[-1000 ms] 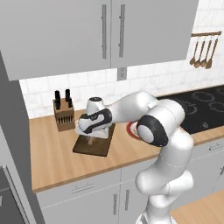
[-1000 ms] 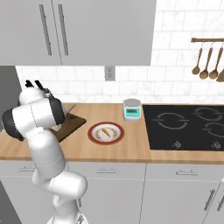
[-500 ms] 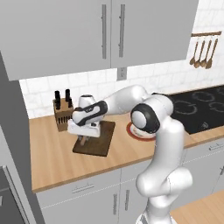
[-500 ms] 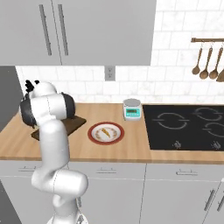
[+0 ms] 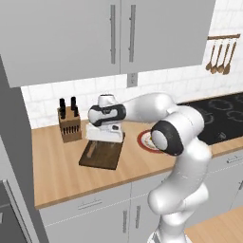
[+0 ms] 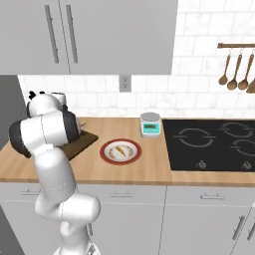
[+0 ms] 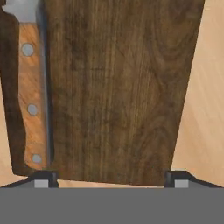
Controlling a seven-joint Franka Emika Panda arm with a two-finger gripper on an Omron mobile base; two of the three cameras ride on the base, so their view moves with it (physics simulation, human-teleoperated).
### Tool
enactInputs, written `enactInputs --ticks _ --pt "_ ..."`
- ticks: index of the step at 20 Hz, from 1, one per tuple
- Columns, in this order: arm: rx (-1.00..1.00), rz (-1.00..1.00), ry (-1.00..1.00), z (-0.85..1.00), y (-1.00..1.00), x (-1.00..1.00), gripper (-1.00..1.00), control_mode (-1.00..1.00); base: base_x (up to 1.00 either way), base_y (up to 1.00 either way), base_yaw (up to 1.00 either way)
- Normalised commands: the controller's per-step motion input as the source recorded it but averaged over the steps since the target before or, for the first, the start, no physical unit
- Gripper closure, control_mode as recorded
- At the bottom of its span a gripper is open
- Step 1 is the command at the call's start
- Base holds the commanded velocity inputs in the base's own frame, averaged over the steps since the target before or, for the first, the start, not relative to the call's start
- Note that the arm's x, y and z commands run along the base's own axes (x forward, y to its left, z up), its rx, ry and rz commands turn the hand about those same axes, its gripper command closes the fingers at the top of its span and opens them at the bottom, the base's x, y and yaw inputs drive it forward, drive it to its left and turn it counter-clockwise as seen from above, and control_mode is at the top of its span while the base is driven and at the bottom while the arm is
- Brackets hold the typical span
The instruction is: Pick up the knife from the drawer and place it on the cutting board. Then place the meat from the plate to the cutting board.
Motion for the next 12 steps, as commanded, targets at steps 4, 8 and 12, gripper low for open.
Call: enactInputs --ticks 4,8,12 --pt "-0.02 0.04 -0.18 0.09 -1.0 -1.0 -1.0 -1.0 0.0 0.0 0.0" --pt "-0.06 0.14 -0.24 0.47 -1.0 -0.73 -1.0 -1.0 0.0 0.0 0.0" --pt "-0.02 0.07 -0.18 0.95 -1.0 -0.33 -1.0 -1.0 0.0 0.0 0.0"
